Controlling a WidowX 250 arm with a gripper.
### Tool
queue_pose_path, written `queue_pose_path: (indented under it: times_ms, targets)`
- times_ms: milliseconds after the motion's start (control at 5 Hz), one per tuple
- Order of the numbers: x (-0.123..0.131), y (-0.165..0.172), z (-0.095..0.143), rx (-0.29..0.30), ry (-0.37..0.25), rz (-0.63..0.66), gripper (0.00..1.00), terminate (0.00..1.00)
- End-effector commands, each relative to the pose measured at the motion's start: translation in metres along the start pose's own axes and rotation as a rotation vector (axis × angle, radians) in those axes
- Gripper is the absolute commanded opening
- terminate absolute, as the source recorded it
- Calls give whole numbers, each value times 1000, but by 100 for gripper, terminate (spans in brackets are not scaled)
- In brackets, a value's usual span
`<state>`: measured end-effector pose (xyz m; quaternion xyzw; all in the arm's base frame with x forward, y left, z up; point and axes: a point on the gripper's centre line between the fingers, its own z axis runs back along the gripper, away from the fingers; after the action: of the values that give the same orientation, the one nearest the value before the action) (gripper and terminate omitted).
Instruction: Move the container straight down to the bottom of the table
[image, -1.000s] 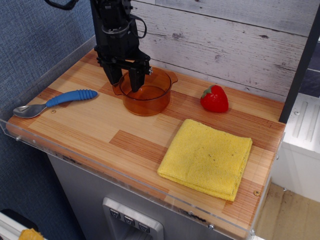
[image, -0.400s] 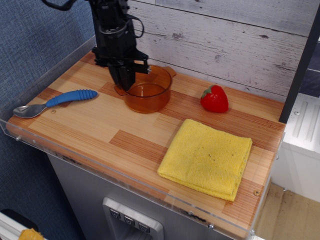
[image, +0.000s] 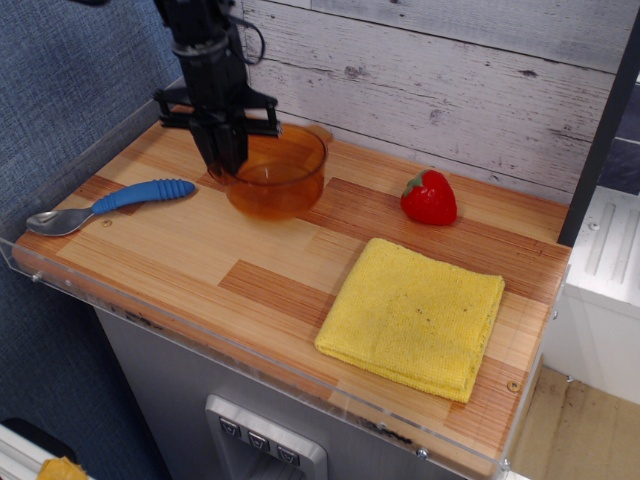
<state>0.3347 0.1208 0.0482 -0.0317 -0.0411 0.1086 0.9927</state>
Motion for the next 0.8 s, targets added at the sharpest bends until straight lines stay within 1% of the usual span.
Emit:
queue_pose_path:
  times_ms: [0,200,400,600]
  targets:
    - [-32,6,33,31,-43,85,0,0]
    - [-55,8,31,56,-35,64,0,0]
    - [-72,16,25,75,-23,84,0,0]
    - [-85,13,17,78,4,74,0,0]
